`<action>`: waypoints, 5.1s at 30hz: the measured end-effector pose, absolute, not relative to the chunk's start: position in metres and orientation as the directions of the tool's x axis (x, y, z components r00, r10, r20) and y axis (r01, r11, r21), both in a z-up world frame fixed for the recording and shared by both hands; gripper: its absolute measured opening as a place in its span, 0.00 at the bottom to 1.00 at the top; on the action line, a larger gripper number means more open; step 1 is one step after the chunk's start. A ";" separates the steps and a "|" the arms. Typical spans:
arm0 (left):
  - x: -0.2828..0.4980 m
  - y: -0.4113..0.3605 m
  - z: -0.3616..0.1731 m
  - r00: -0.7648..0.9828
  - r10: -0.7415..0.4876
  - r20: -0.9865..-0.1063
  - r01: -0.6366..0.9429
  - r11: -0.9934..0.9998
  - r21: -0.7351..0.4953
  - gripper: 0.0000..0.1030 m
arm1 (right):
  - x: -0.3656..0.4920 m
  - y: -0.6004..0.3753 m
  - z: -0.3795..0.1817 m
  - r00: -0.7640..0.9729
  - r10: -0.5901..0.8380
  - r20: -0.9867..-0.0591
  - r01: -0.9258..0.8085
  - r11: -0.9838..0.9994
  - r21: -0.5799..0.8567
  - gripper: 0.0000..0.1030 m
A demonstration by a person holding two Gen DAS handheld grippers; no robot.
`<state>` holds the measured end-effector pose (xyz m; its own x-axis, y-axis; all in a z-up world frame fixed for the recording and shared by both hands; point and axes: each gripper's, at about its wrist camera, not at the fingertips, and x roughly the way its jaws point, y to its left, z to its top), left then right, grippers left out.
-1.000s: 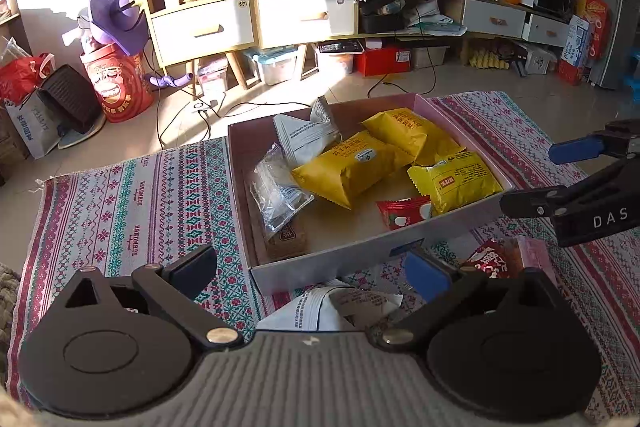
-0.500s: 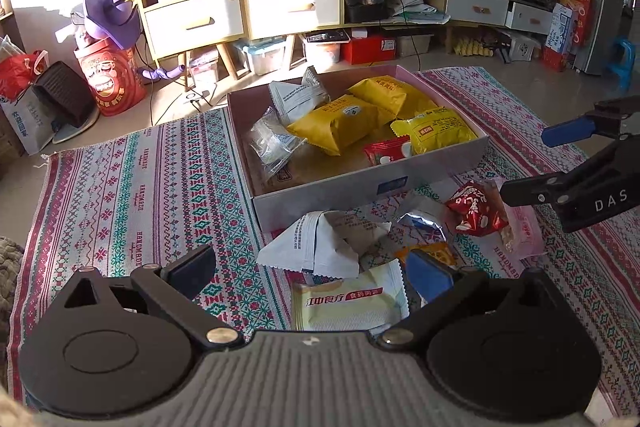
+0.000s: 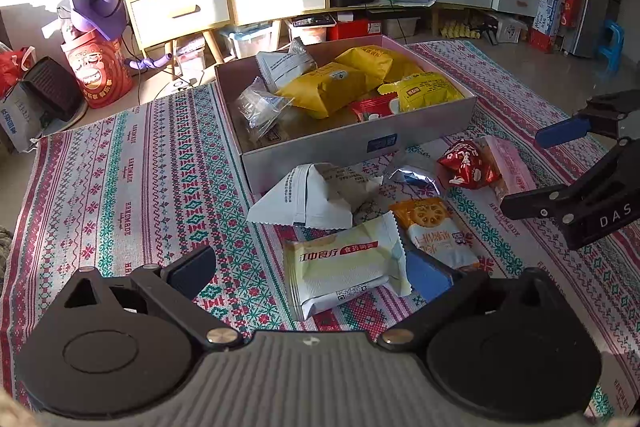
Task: Organize snacks
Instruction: 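Move the right gripper to the pink packet while the left gripper reaches the white Jiangzhong packet, then close the right gripper on the pink packet while the left gripper grasps the white Jiangzhong packet, then lift both held packets and carry them over the pink box, then open both grippers to drop the packets into the box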
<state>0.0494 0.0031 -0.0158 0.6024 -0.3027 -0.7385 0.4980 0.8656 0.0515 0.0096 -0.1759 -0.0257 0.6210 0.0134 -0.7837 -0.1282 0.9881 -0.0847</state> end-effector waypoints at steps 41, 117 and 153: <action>0.078 -0.004 -0.048 0.459 -0.346 -0.819 0.503 0.861 -0.082 0.95 | 0.014 -0.220 -0.053 0.586 0.017 -0.810 -0.022 1.000 0.005 0.73; 0.121 -0.043 0.013 0.637 -0.330 -0.697 0.447 0.895 -0.015 0.68 | 0.076 -0.190 0.004 0.733 0.056 -0.678 -0.056 0.998 0.022 0.28; 0.145 -0.056 -0.002 0.663 -0.287 -0.692 0.433 0.900 0.041 0.91 | 0.099 -0.196 0.003 0.751 0.053 -0.658 -0.016 0.998 0.062 0.51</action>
<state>0.1449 -0.0559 -0.0022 0.6627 -0.2874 -0.6916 0.4335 0.9002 0.0413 0.0995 -0.1957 0.0028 0.7511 0.0530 -0.6580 -0.0157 0.9979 0.0625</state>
